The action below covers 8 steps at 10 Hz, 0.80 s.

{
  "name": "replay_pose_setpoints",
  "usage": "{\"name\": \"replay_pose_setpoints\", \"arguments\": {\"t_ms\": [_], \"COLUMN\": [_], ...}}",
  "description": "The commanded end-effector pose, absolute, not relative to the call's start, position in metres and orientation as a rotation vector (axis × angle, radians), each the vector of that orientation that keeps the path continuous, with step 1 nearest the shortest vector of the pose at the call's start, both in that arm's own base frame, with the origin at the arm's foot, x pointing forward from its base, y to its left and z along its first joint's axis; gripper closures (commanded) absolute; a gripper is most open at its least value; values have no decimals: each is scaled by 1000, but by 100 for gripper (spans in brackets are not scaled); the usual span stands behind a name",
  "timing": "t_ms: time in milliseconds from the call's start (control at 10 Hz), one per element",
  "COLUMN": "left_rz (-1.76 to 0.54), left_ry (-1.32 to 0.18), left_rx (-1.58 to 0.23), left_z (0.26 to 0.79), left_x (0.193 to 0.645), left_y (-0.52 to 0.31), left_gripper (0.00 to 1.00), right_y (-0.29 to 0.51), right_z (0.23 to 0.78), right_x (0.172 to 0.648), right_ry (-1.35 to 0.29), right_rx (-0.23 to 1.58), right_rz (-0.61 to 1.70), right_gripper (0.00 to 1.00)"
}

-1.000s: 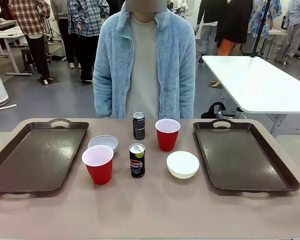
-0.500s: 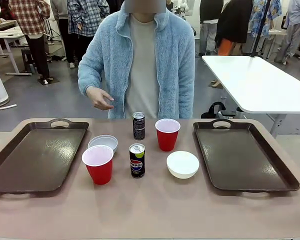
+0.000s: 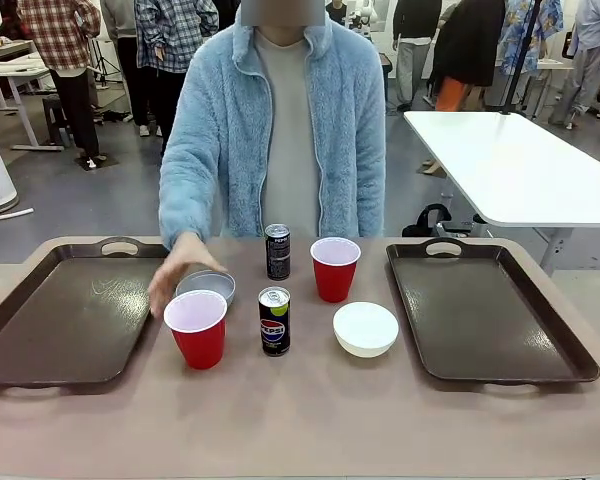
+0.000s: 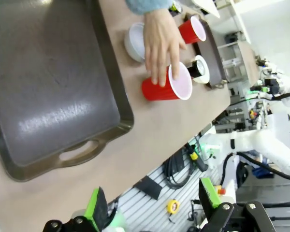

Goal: Prepare tableware on both trays.
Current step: Pick up a Picnic Bowl from the table and place it on a Handle tray.

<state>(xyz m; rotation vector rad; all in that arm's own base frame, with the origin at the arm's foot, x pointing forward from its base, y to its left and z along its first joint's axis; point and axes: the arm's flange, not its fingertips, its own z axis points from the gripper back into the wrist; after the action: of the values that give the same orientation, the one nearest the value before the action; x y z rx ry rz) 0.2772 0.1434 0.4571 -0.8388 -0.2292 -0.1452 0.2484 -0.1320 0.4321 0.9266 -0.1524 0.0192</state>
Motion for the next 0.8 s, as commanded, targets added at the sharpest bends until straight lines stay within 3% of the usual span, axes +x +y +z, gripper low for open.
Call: {"name": "replay_pose_setpoints", "arguments": {"t_ms": [0, 300, 700], "left_rz": [-142, -142, -142], "left_ry": [-233, -233, -233], "left_rx": [-858, -858, -858], "left_z": [457, 457, 457], "left_x": [276, 276, 276], "left_y": [144, 144, 144], "left_gripper": [0, 0, 0], "right_y": [-133, -83, 66], "right_z": [431, 453, 456], "right_x": [251, 258, 286], "right_ry": [-162, -112, 8], "right_rx": [940, 754, 359], "right_rz": [24, 35, 76], "right_gripper": [0, 0, 0]}}
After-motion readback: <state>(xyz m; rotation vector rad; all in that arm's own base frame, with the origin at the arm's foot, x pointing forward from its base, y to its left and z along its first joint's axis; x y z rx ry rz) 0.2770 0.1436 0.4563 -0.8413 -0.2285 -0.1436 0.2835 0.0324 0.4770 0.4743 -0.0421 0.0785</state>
